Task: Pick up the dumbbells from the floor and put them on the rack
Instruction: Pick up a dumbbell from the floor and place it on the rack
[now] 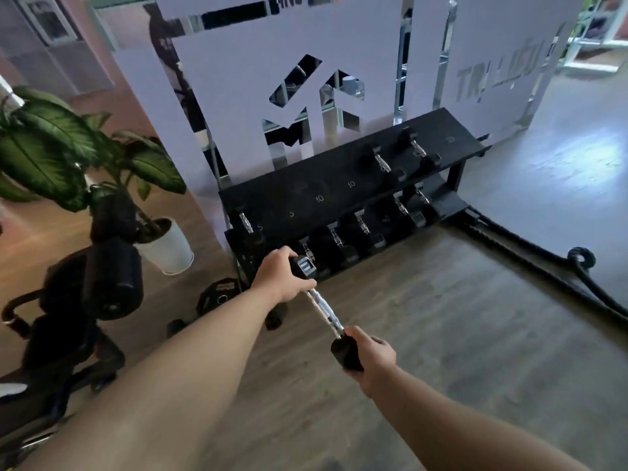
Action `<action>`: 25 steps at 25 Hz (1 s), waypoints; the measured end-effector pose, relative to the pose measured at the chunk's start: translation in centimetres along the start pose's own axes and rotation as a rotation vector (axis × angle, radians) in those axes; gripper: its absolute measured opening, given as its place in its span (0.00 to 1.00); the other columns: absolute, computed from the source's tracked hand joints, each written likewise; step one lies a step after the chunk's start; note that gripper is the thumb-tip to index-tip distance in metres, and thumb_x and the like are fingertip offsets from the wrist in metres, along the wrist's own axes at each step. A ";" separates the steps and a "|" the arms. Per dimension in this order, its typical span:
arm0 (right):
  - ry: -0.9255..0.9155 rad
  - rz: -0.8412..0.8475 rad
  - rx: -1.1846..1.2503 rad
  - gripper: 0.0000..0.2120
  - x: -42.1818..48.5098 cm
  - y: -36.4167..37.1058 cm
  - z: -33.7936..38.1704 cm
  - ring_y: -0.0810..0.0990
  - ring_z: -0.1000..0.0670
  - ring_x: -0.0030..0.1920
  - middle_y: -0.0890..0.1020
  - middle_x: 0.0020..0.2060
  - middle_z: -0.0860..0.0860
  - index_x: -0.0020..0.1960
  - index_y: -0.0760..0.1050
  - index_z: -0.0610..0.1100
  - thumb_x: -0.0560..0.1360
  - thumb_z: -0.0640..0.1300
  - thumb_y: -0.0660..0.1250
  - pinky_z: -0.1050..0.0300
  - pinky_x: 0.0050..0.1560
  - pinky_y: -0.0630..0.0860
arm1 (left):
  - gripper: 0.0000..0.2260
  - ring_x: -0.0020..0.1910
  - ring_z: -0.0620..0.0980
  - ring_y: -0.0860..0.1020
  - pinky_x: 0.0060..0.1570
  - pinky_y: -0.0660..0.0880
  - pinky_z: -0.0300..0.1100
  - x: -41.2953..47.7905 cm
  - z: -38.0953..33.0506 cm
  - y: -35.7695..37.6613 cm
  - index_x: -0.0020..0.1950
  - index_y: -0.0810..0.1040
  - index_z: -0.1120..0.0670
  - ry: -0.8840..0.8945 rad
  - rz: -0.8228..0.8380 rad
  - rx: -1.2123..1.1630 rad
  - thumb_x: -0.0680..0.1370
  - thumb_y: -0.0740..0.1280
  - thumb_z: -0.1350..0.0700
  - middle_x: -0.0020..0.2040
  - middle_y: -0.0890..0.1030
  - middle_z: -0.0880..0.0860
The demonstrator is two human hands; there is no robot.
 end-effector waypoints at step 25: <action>0.054 -0.041 -0.284 0.28 35.2 37.0 23.6 0.88 0.45 0.40 0.88 0.39 0.46 0.51 0.84 0.40 0.56 0.54 0.83 0.50 0.49 0.86 | 0.25 0.46 0.50 0.83 0.47 0.82 0.45 55.2 10.1 -3.0 0.59 0.79 0.49 -0.033 0.102 0.079 0.66 0.82 0.48 0.44 0.82 0.46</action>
Point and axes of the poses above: each hand's wrist, its own x-axis towards the middle knuckle, its own y-axis out of the palm, z = x × y, the point moved 9 cm from there along x, towards the middle knuckle
